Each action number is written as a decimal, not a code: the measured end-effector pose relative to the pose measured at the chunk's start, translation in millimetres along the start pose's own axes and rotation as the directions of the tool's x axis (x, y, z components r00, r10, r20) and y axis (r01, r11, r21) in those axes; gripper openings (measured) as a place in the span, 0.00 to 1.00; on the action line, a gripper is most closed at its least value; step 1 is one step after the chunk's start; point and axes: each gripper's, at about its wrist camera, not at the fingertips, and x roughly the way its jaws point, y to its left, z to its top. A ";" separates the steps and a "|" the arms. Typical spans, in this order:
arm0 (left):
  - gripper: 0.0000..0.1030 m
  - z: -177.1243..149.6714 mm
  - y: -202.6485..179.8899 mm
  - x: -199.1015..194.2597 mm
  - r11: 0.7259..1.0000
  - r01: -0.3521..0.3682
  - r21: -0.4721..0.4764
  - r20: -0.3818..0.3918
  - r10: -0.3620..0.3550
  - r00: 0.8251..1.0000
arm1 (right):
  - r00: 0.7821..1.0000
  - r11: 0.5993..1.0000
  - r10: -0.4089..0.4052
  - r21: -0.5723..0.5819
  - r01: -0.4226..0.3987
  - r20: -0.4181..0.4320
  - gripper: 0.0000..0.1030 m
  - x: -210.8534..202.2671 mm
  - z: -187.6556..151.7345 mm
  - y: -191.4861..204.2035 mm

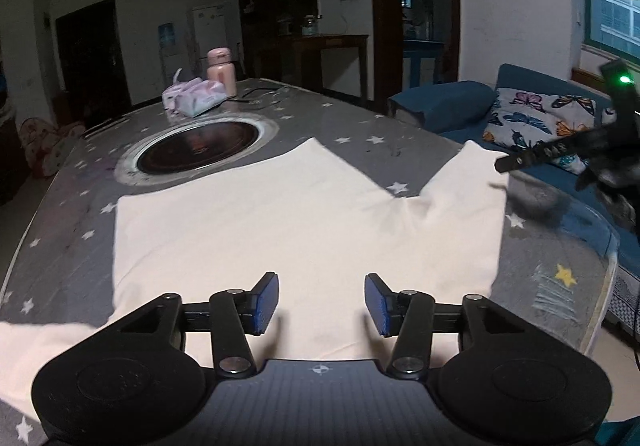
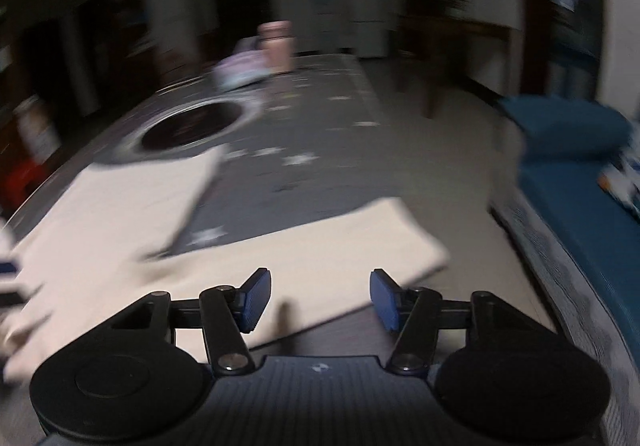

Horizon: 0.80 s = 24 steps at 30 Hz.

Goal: Fold clothes
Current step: 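Move the right tool to a sleeve cuff and close on it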

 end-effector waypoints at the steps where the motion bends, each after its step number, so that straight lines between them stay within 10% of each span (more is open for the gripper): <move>1: 0.53 0.9 -1.9 1.6 1.000 0.004 0.004 -0.001 -0.004 1.000 | 1.000 1.000 -0.021 0.024 0.021 0.003 0.53 3.0 1.9 -9.1; 6: 0.53 2.7 -8.3 9.1 1.000 0.025 0.003 -0.025 -0.025 0.999 | 0.997 0.991 -0.074 0.115 0.075 -0.010 0.47 22.0 4.1 -39.5; 14: 0.53 6.6 -17.8 16.4 0.999 0.042 0.004 -0.045 -0.042 0.998 | 0.996 0.985 -0.087 0.153 0.086 0.003 0.05 31.2 1.5 -52.4; 24: 0.53 4.6 -43.1 34.6 0.995 0.084 0.059 -0.057 -0.081 0.995 | 0.993 0.984 -0.074 0.167 0.057 0.094 0.04 -9.3 9.6 -57.6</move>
